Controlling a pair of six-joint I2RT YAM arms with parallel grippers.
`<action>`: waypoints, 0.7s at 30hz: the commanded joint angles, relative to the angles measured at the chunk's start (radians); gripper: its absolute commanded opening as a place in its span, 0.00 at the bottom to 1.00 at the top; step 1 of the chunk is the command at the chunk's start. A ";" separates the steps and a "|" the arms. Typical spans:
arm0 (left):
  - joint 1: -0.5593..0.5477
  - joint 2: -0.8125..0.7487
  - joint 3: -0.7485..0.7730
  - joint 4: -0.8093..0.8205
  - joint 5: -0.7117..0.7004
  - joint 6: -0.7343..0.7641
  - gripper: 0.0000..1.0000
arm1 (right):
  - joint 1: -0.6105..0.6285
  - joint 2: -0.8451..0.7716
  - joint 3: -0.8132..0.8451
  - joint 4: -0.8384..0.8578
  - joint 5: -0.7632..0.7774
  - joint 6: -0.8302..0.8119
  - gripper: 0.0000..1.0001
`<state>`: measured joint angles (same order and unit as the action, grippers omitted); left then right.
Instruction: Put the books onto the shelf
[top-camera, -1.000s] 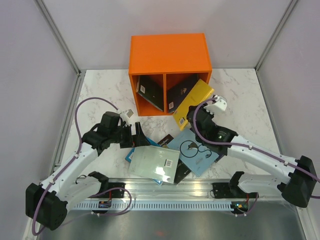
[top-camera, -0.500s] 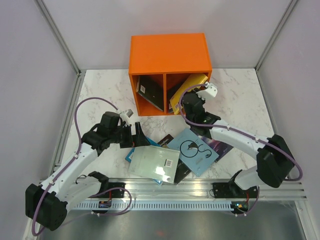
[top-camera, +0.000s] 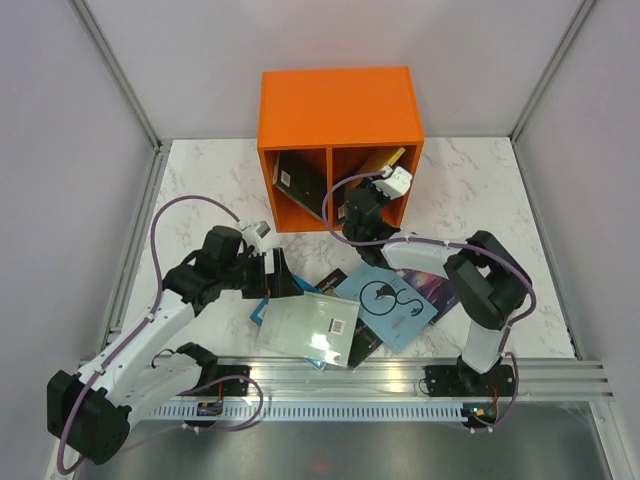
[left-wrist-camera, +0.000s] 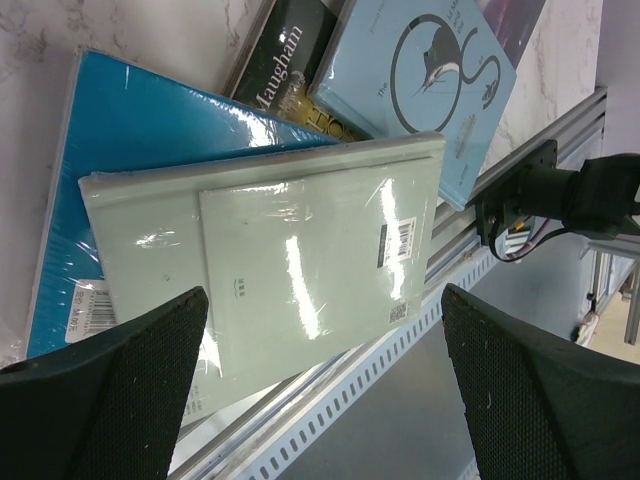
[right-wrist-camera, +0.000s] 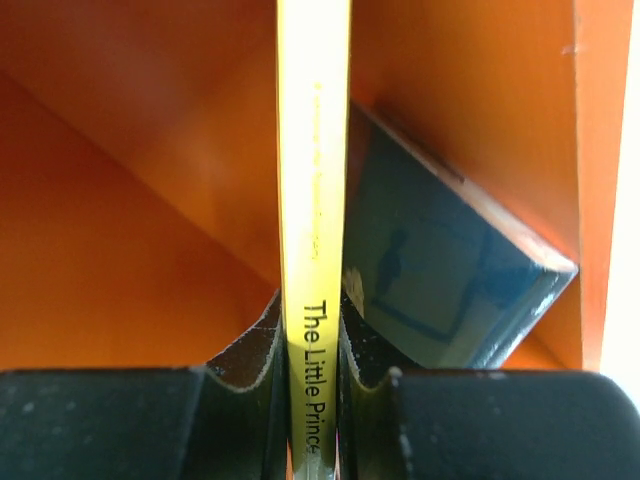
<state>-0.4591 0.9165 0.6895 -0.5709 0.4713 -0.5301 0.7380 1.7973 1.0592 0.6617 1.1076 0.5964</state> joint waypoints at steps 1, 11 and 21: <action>-0.018 -0.021 -0.008 0.028 0.001 0.016 1.00 | -0.011 0.040 0.015 0.361 0.195 -0.205 0.00; -0.039 -0.030 -0.015 0.045 0.012 0.015 1.00 | -0.012 0.293 -0.002 0.284 0.192 0.113 0.00; -0.047 -0.059 -0.016 0.045 0.007 0.015 1.00 | -0.012 0.344 0.116 -0.084 0.068 0.284 0.02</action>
<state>-0.5018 0.8745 0.6804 -0.5652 0.4725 -0.5301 0.7479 2.0659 1.1187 0.8906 1.2072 0.7914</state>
